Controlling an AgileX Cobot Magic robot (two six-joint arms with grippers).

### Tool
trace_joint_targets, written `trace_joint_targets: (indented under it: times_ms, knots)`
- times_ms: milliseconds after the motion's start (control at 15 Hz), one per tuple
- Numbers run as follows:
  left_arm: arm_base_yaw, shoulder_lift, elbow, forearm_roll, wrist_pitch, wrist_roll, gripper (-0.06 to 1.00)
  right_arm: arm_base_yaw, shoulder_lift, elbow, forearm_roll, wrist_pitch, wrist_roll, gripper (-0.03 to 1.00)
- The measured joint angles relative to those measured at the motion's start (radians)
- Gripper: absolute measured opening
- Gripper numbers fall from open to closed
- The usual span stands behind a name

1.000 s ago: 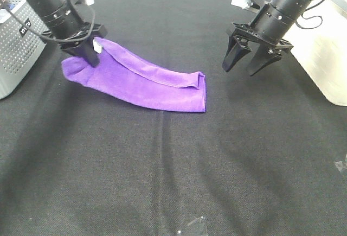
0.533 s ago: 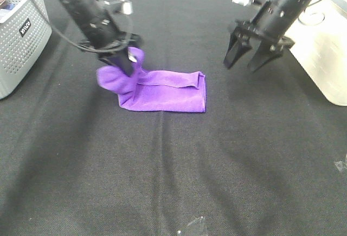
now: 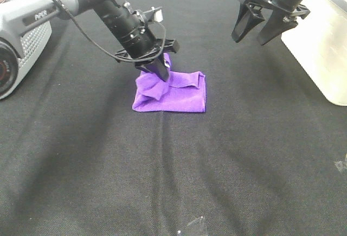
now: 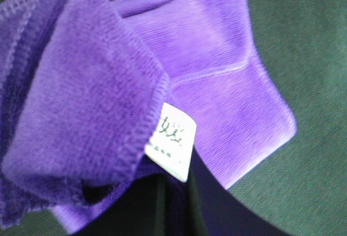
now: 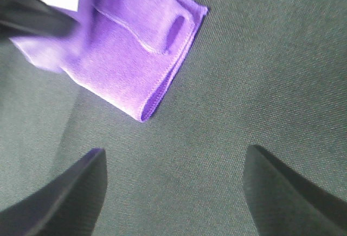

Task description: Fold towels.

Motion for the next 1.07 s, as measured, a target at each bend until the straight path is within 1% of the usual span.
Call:
trace_joint_targets:
  times_ms: [67,200,333,400,467,600,667,733,800,867,933,1067]
  knots:
    - [-0.003,0.000,-0.004,-0.042,0.000,-0.005,0.10,0.000,0.000,0.000,0.011,0.000,0.000,0.69]
    - [-0.019,0.000,-0.005,-0.100,-0.004,-0.005,0.28,0.000,-0.003,0.000,0.037,0.000,0.000,0.69]
    - [-0.051,0.000,-0.005,-0.151,-0.058,-0.005,0.47,0.000,-0.025,0.000,0.037,0.000,0.000,0.69]
    - [-0.068,0.000,-0.005,-0.166,-0.087,-0.005,0.55,0.000,-0.047,0.000,0.037,0.001,0.000,0.69]
    - [-0.085,0.000,-0.005,-0.175,-0.120,-0.004,0.59,0.000,-0.071,0.000,0.037,0.001,0.000,0.69]
    - [-0.110,0.000,-0.005,-0.179,-0.183,0.038,0.62,0.000,-0.101,0.000,0.037,0.002,0.000,0.69]
    - [-0.112,-0.001,-0.005,-0.180,-0.192,0.063,0.62,0.000,-0.108,0.000,0.034,0.002,0.000,0.69]
    - [-0.112,-0.001,-0.005,-0.180,-0.192,0.063,0.62,0.000,-0.108,0.000,0.034,0.002,0.000,0.69]
    - [-0.109,-0.007,-0.007,-0.169,-0.178,0.083,0.62,0.000,-0.117,0.000,0.029,0.002,0.000,0.69]
    - [-0.100,-0.013,-0.021,-0.140,-0.124,0.088,0.62,0.000,-0.125,0.000,0.024,0.002,0.000,0.69]
    - [-0.075,-0.021,-0.058,-0.070,-0.037,0.073,0.62,0.000,-0.130,0.000,0.024,0.002,0.000,0.69]
    - [-0.049,-0.025,-0.119,0.020,-0.019,0.031,0.62,0.000,-0.131,0.000,0.035,0.002,0.000,0.69]
